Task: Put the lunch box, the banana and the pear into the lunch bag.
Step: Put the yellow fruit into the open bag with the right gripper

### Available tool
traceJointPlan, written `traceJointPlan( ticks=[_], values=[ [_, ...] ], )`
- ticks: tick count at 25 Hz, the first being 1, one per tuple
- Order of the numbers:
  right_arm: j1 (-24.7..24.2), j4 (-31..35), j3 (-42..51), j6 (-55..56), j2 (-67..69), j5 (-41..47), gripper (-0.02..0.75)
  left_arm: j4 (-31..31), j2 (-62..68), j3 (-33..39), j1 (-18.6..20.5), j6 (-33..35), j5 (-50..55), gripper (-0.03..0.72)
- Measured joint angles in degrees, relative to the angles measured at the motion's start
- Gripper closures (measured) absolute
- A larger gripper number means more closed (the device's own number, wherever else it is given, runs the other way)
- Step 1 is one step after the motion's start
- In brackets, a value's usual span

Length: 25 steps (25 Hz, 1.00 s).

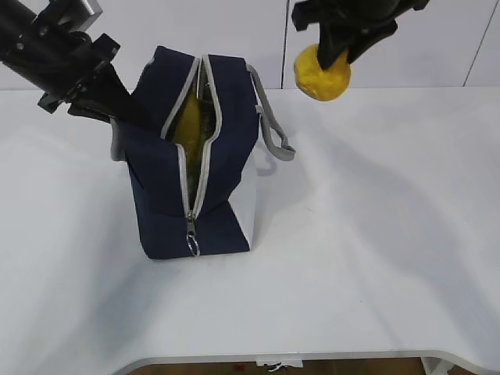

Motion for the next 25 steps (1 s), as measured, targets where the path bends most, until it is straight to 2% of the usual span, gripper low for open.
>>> traceJointPlan(
  ticks=[8, 12, 17, 22, 24, 25],
  values=[
    [0.00, 29.58, 0.00, -12.56, 0.16, -3.17, 0.483, 0.13, 0.00, 0.00, 0.00, 0.00, 0.10, 0.683],
    [0.00, 38.95, 0.00, -18.10, 3.60, -5.33, 0.483, 0.13, 0.00, 0.00, 0.00, 0.00, 0.10, 0.683],
    [0.00, 39.81, 0.00, -19.73, 8.35, -6.53, 0.483, 0.13, 0.00, 0.00, 0.00, 0.00, 0.10, 0.683],
    [0.00, 35.49, 0.00, -19.85, 9.36, -6.61, 0.482, 0.26, 0.00, 0.00, 0.00, 0.00, 0.10, 0.683],
    [0.00, 34.44, 0.00, -19.85, 9.36, -6.67, 0.457, 0.26, 0.00, 0.00, 0.00, 0.00, 0.10, 0.683],
    [0.00, 34.23, 0.00, -19.85, 9.36, -6.77, 0.419, 0.26, 0.00, 0.00, 0.00, 0.00, 0.10, 0.683]
  ],
)
